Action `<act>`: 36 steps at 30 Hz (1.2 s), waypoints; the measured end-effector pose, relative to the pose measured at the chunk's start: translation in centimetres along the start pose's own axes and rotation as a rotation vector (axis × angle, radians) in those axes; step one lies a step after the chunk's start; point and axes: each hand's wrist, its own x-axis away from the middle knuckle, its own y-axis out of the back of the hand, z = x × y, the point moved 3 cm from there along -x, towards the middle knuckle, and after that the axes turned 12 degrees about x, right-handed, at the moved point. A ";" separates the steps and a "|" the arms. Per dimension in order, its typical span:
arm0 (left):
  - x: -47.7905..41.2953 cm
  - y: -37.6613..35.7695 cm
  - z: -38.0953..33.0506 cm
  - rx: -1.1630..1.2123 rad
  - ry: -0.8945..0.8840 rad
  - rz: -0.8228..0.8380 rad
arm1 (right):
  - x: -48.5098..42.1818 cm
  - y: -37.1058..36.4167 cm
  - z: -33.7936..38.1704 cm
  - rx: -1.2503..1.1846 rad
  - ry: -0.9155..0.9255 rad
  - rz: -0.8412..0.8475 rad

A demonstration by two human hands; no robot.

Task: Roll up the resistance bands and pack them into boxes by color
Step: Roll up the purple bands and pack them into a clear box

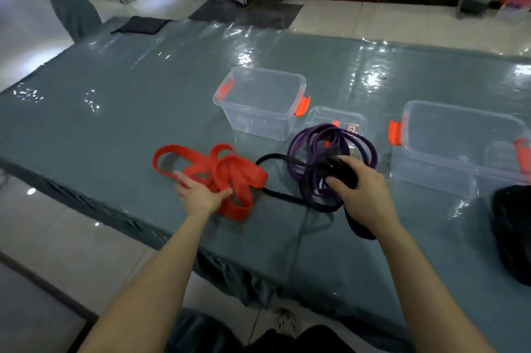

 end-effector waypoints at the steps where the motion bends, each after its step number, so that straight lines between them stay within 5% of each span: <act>1: 0.1 -0.6 1.3 -0.091 -0.081 0.021 | 0.1 -0.7 0.1 0.012 0.007 0.022; 8: -2.3 -3.1 4.7 -0.555 -0.078 0.394 | 0.9 -3.9 0.9 0.100 0.007 0.112; 15: -0.7 -3.6 2.4 -0.647 -0.238 0.232 | 1.7 -2.0 2.2 0.109 0.044 0.115; 20: 1.3 -4.4 0.9 -0.817 -0.342 0.482 | 3.2 2.8 2.0 0.058 0.030 0.004; 25: 5.8 -6.2 -3.8 -0.469 -0.674 0.473 | 5.1 7.2 -0.7 -0.006 -0.065 -0.112; 29: 10.6 -9.2 -6.9 -0.177 -0.800 0.668 | 6.6 10.2 -2.3 -0.022 -0.077 -0.158; 36: 20.5 -14.6 -14.1 0.070 -1.013 0.579 | 10.0 19.9 -3.4 -0.055 0.144 -0.319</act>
